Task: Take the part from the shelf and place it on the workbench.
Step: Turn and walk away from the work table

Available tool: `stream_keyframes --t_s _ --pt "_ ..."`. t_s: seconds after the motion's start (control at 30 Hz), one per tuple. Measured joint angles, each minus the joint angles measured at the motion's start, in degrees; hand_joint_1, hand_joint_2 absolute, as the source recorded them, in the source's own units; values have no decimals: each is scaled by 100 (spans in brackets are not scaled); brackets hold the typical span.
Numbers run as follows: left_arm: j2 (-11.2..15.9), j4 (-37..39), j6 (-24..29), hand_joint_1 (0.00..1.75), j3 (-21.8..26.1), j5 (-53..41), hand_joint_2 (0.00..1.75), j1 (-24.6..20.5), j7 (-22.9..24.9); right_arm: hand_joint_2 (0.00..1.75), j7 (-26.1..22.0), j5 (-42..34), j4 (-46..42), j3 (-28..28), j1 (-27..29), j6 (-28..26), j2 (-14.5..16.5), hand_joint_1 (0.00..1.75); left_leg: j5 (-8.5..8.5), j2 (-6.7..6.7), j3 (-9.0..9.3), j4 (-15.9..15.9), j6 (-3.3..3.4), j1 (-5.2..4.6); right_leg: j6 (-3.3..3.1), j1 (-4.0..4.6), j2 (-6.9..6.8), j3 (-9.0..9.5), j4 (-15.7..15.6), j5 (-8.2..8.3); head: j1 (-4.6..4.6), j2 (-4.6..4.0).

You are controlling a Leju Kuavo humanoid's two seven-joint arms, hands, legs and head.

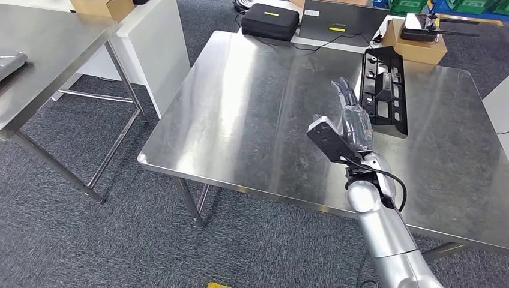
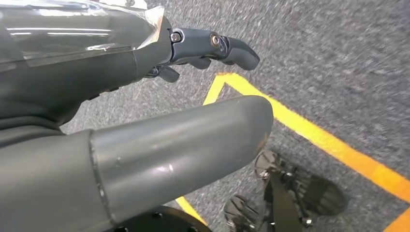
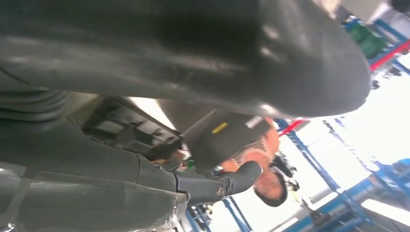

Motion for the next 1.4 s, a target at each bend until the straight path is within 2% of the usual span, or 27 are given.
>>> stream_keyframes --t_s 0.03,0.1,0.17,0.2,0.3,0.33,0.4,0.47,0.5,0.57,0.63,0.7,0.73,0.8,0.83,0.87,0.97,1.0,1.03,1.07,1.13,1.2,1.23,1.3,1.33,1.37,1.4 --pt "5 0 -24 0 0 -7 0 9 -1 0 -32 -30 9 -32 47 -4 -57 0 35 -2 -44 2 -6 -1 44 0 0 119 -110 41 5 0" --pt "12 0 -49 0 0 -15 0 18 -1 0 -81 -80 19 -95 103 -15 -156 0 101 -2 -116 9 -36 -2 113 0 -3 653 -911 256 11 0" --pt "13 0 -57 0 0 -21 0 16 -1 0 -113 -115 16 -146 131 -24 -227 0 164 1 -163 18 -87 -17 87 22 1 1090 -1602 420 4 0" --pt "13 0 -61 0 0 -24 0 16 0 0 -127 -131 15 -168 149 -28 -262 0 196 2 -177 23 -117 -25 48 36 4 1153 -1735 451 8 0" --pt "15 1 -63 0 0 -32 0 21 2 0 -152 -156 14 -214 207 -35 -333 0 272 -6 -220 22 -217 -24 -91 31 0 1053 -1761 548 22 0" --pt "19 1 -63 0 0 -34 0 22 3 0 -156 -160 13 -221 217 -35 -339 0 179 -13 -264 87 -253 -17 -147 12 -6 1022 -1771 599 15 0" --pt "27 1 -63 0 -1 -46 0 24 10 0 -168 -187 13 -234 253 -37 -345 0 -300 -26 -432 530 -327 13 -234 -18 -18 927 -1784 720 -19 0" --pt "25 0 -77 0 -2 -66 0 25 16 0 -190 -240 14 -259 327 -40 -363 0 -825 -23 -619 1247 -392 42 -258 -13 -20 783 -1773 835 -55 0" --pt "25 0 -91 0 -2 -76 0 25 17 0 -209 -273 15 -277 373 -43 -382 0 -929 -23 -648 1522 -411 53 -251 -10 -21 704 -1764 892 -58 0" --pt "26 0 -132 0 -3 -111 0 25 17 0 -260 -354 17 -318 464 -53 -430 0 -786 -23 -435 1537 -411 64 -222 -8 -20 545 -1732 994 -68 0" --pt "34 0 -164 0 -5 -149 0 16 17 0 -317 -429 15 -383 539 -78 -483 0 -577 -29 136 837 -357 62 -177 -8 -18 428 -1694 1076 -78 0" --pt "46 0 -187 0 -10 -182 0 3 19 0 -364 -481 13 -459 589 -113 -544 0 -581 -40 603 181 -283 33 -110 5 -25 382 -1677 1149 -65 0" --pt "51 0 -196 0 -13 -193 0 0 21 0 -379 -493 12 -488 602 -128 -570 0 -613 -44 688 40 -247 9 -69 4 -29 376 -1681 1190 -62 0" --pt "53 0 -209 0 -16 -200 0 -1 30 0 -391 -502 12 -522 631 -146 -609 0 -539 -33 651 -22 -160 -14 8 -2 -30 364 -1700 1265 -54 0" --pt "54 0 -213 0 -16 -199 0 -7 34 0 -392 -504 12 -538 651 -148 -629 0 -473 -20 602 -40 -108 -12 22 -9 -25 325 -1661 1217 -57 0" --pt "56 0 -217 0 -17 -199 0 -12 37 0 -392 -505 13 -554 672 -150 -652 0 -394 -5 537 -63 -54 -4 12 -12 -19 253 -1525 1065 -40 0" --pt "62 0 -222 0 -19 -199 0 -11 37 0 -392 -508 13 -582 712 -153 -703 0 -169 25 298 -72 19 -10 -55 -20 -11 -48 -549 313 7 0" --pt "61 0 -225 0 -21 -199 0 -8 36 0 -392 -509 13 -585 728 -153 -710 0 -100 30 211 -67 17 -15 -32 -21 -12 -90 -235 191 13 0" --pt "58 0 -228 0 -23 -202 0 -8 36 0 -392 -510 13 -587 746 -154 -716 0 -28 34 121 -60 12 -17 18 -21 -12 -53 -67 182 16 0" --pt "56 0 -229 0 -25 -206 0 -8 36 0 -392 -515 13 -591 764 -156 -721 0 40 37 24 -53 1 -18 79 -22 -12 80 -98 259 20 0" --pt "52 0 -231 0 -27 -218 0 -9 38 0 -397 -539 3 -612 787 -160 -742 0 163 37 -131 -32 -34 -19 154 -23 -13 625 -737 441 20 0" --pt "50 0 -228 0 -30 -229 0 -12 51 0 -424 -580 -22 -654 807 -161 -780 0 270 33 -228 -14 -90 -37 103 2 -10 1158 -1528 424 12 0" --pt "49 0 -226 0 -32 -233 0 -12 62 0 -449 -602 -33 -678 821 -161 -804 0 321 33 -251 -11 -122 -41 57 15 -6 1271 -1741 386 4 0" --pt "48 1 -217 0 -40 -233 0 -6 86 0 -494 -652 -39 -712 856 -154 -849 0 416 30 -278 -30 -195 -40 -40 23 -1 1232 -1800 426 -16 0" --pt "49 2 -209 0 -50 -231 0 -3 95 0 -515 -672 -36 -718 857 -144 -864 0 374 18 -310 -2 -234 -30 -94 10 -5 1184 -1805 476 -19 0" --pt "50 2 -196 0 -61 -228 0 -1 102 0 -535 -687 -29 -721 855 -127 -870 0 233 4 -361 88 -277 -21 -152 -3 -13 1139 -1811 539 -32 0" --pt "51 3 -181 0 -73 -223 0 1 106 0 -555 -694 -21 -718 848 -108 -870 0 -26 -11 -442 294 -318 -9 -201 -17 -19 1078 -1817 614 -48 0"
